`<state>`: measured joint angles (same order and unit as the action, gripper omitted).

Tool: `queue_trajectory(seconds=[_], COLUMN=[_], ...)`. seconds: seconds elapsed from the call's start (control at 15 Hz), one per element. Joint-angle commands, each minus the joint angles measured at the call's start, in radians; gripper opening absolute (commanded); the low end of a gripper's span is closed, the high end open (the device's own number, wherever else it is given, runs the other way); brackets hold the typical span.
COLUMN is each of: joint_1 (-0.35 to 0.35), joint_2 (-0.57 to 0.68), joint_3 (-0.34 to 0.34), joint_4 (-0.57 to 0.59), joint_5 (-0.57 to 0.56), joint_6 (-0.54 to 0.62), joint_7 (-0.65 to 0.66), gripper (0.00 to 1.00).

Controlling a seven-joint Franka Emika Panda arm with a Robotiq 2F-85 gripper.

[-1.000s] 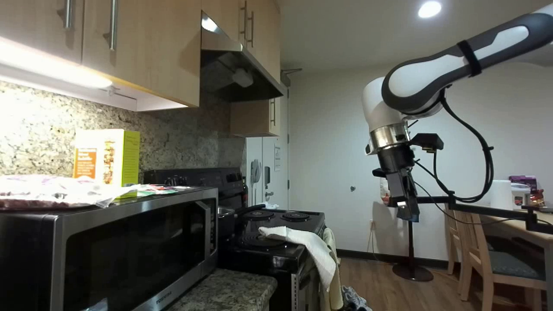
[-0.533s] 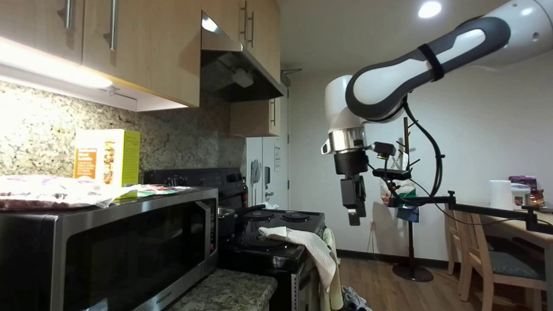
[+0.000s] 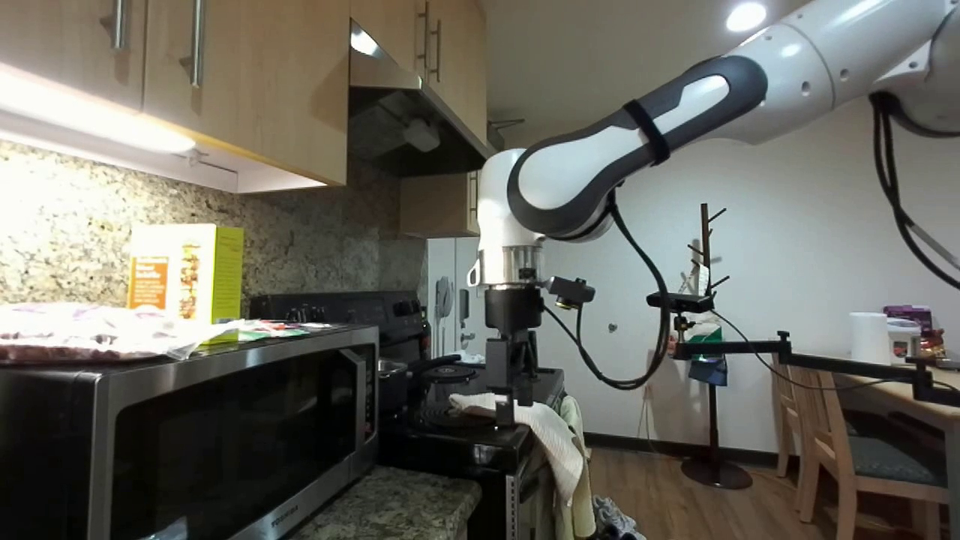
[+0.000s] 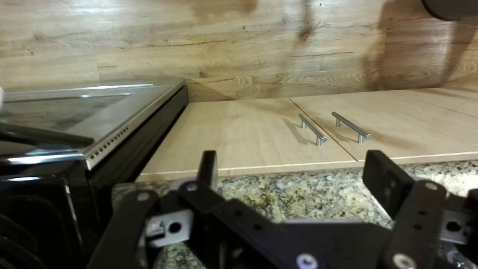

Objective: Move the packet from the left side of the counter to the top of the microwave

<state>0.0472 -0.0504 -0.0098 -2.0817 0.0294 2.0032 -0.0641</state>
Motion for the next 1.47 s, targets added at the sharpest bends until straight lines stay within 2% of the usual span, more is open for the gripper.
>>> queue_trajectory(seconds=[0.0, 0.2, 0.27, 0.6, 0.73, 1.07, 1.2, 1.4], joint_1=[0.026, 0.007, 0.025, 0.006, 0.009, 0.024, 0.022, 0.021], joint_2=[0.109, 0.086, 0.109, 0.097, 0.137, 0.288, 0.375, 0.499], joint_3=[0.049, 0.040, 0.057, 0.039, 0.045, 0.088, 0.130, 0.190], joint_4=[0.090, 0.090, 0.085, 0.087, 0.120, 0.219, 0.283, 0.405], joint_5=[0.039, 0.010, 0.010, 0.010, 0.025, 0.089, 0.151, 0.180], joint_6=[0.033, -0.061, -0.004, -0.040, 0.024, 0.292, 0.341, 0.369], joint_7=[-0.010, 0.011, 0.007, 0.008, -0.047, -0.108, -0.175, -0.256], gripper=[1.00, 1.00, 1.00, 1.00, 1.00, 1.00, 1.00, 1.00])
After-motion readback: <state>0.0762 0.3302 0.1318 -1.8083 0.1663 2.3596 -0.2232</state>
